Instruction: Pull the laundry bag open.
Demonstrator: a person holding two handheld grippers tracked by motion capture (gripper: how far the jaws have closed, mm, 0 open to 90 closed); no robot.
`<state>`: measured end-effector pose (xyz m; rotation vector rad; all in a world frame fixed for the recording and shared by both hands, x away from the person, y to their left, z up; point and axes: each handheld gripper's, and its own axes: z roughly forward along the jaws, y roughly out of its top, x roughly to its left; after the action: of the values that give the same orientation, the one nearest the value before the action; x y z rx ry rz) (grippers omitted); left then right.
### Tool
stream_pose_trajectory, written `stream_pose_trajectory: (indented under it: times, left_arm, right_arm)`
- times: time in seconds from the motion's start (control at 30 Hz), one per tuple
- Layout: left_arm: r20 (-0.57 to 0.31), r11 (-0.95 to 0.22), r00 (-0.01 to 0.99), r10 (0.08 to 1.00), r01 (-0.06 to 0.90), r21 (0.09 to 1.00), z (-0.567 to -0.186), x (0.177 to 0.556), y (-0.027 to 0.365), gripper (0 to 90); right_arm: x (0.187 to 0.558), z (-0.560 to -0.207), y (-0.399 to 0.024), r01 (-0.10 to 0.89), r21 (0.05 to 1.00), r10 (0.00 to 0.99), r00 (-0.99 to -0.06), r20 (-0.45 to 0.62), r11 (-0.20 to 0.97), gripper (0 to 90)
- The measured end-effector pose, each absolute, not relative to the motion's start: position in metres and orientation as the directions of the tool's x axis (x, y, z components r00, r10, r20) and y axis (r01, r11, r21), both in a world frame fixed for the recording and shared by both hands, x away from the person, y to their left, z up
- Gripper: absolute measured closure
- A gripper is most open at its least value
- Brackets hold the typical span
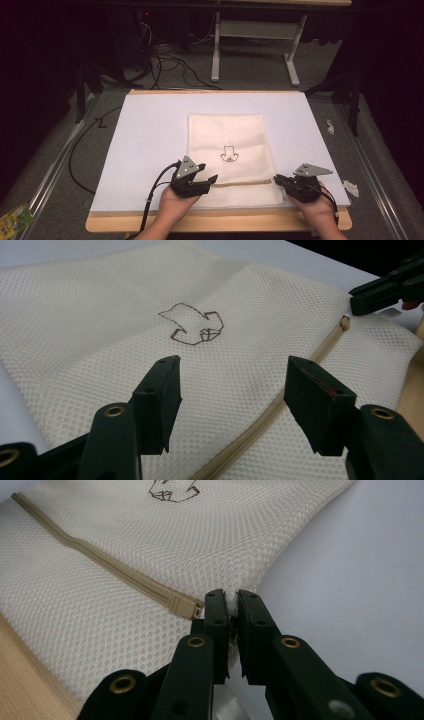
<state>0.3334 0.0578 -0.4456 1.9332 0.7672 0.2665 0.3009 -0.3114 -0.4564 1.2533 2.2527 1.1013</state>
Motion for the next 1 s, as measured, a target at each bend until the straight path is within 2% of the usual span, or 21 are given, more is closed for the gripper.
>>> stream_pose_trajectory:
  times: [0.1, 0.23, 0.67, 0.73, 0.8, 1.0]
  left_arm:
    - [-0.155, -0.294, 0.779, 0.607, 0.402, 0.867, -0.441, 0.333, 0.056, 45.0]
    - [-0.187, -0.269, 0.781, 0.596, 0.414, 0.870, -0.440, 0.333, 0.043, 46.1]
    - [-0.237, -0.335, 0.839, 0.490, 0.433, 0.837, -0.460, 0.331, -0.029, 51.6]
    - [-0.226, -0.364, 0.859, 0.459, 0.414, 0.835, -0.463, 0.328, -0.038, 59.5]
    - [-0.223, -0.383, 0.869, 0.442, 0.407, 0.829, -0.465, 0.326, -0.045, 60.6]
    - [-0.279, -0.346, 0.848, 0.450, 0.454, 0.821, -0.465, 0.331, -0.058, 63.9]
  right_arm:
    - [0.301, -0.453, -0.312, 0.555, 0.775, 0.830, -0.553, 0.074, 0.301, 85.3]
    - [0.301, -0.450, -0.312, 0.546, 0.786, 0.828, -0.555, 0.079, 0.291, 85.3]
    - [0.302, -0.446, -0.314, 0.511, 0.804, 0.818, -0.573, 0.055, 0.304, 85.3]
    - [0.302, -0.444, -0.313, 0.502, 0.809, 0.815, -0.578, 0.050, 0.307, 85.2]
    - [0.302, -0.444, -0.313, 0.500, 0.810, 0.814, -0.579, 0.049, 0.307, 85.3]
    - [0.302, -0.443, -0.313, 0.492, 0.815, 0.810, -0.584, 0.047, 0.308, 85.3]
